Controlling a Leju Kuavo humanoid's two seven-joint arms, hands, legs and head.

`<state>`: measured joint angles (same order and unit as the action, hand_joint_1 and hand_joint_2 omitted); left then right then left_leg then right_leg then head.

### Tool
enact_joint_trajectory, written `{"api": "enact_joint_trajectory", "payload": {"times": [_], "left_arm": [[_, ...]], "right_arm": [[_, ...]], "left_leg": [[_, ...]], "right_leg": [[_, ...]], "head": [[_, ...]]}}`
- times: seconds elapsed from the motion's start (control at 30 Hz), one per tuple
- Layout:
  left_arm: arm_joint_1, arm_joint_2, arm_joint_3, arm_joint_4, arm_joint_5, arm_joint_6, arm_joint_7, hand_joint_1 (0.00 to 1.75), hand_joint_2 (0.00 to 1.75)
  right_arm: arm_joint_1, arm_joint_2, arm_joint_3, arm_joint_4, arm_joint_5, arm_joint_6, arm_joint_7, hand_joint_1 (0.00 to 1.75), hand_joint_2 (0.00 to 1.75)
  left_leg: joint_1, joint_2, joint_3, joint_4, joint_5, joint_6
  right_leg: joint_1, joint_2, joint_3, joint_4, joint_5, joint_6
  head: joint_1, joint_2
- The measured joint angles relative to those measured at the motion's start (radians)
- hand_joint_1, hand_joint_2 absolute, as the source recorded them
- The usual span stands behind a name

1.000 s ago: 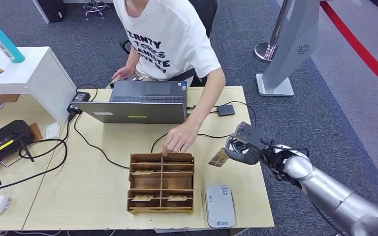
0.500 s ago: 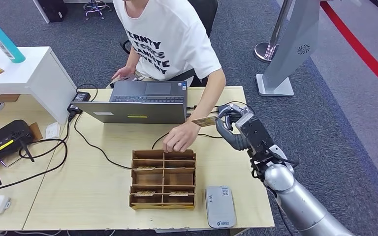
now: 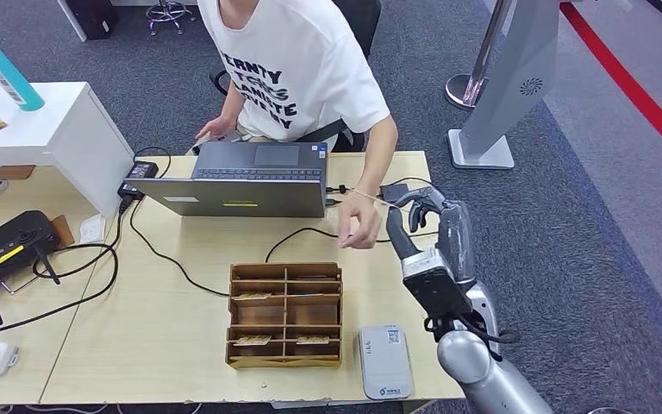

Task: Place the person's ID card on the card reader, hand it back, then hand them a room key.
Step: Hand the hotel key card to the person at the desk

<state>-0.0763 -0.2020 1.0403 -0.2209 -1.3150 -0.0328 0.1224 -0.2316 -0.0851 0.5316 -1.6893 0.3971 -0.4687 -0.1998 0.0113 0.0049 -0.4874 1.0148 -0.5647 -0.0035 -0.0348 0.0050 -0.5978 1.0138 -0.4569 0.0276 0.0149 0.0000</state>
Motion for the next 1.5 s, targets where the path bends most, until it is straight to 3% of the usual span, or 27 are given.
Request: {"api": "enact_joint_trajectory", "payload": {"times": [0.6,0.73,0.93,1.07,1.5], "left_arm": [[-0.001,-0.005,-0.005,0.0,-0.037,0.005,0.004,0.0,0.0],[-0.001,-0.005,-0.015,0.0,-0.042,0.004,0.005,0.0,0.0],[-0.001,-0.005,-0.019,0.0,-0.043,0.003,0.005,0.0,0.0],[-0.001,-0.005,-0.019,0.0,-0.041,0.003,0.005,0.0,0.0],[0.0,-0.005,-0.018,0.0,-0.018,0.006,0.004,0.0,0.0]], "right_arm": [[0.015,0.118,0.016,0.035,0.266,-0.136,0.007,1.75,1.75],[0.003,0.132,0.019,0.067,0.364,-0.159,0.039,0.02,1.75],[-0.011,0.139,0.027,0.12,0.443,-0.158,0.088,0.0,1.75],[-0.012,0.14,0.029,0.147,0.454,-0.157,0.096,0.0,0.0],[0.04,0.14,0.05,0.14,0.343,-0.152,0.037,0.0,0.0]], "left_leg": [[0.0,0.0,0.0,0.0,0.0,0.0],[0.0,0.0,0.0,0.0,0.0,0.0],[0.0,0.0,0.0,0.0,0.0,0.0],[0.0,0.0,0.0,0.0,0.0,0.0],[0.0,0.0,0.0,0.0,0.0,0.0]], "right_leg": [[0.0,0.0,0.0,0.0,0.0,0.0],[0.0,0.0,0.0,0.0,0.0,0.0],[0.0,0.0,0.0,0.0,0.0,0.0],[0.0,0.0,0.0,0.0,0.0,0.0],[0.0,0.0,0.0,0.0,0.0,0.0]], "head": [[0.0,0.0],[0.0,0.0],[0.0,0.0],[0.0,0.0],[0.0,0.0]]}}
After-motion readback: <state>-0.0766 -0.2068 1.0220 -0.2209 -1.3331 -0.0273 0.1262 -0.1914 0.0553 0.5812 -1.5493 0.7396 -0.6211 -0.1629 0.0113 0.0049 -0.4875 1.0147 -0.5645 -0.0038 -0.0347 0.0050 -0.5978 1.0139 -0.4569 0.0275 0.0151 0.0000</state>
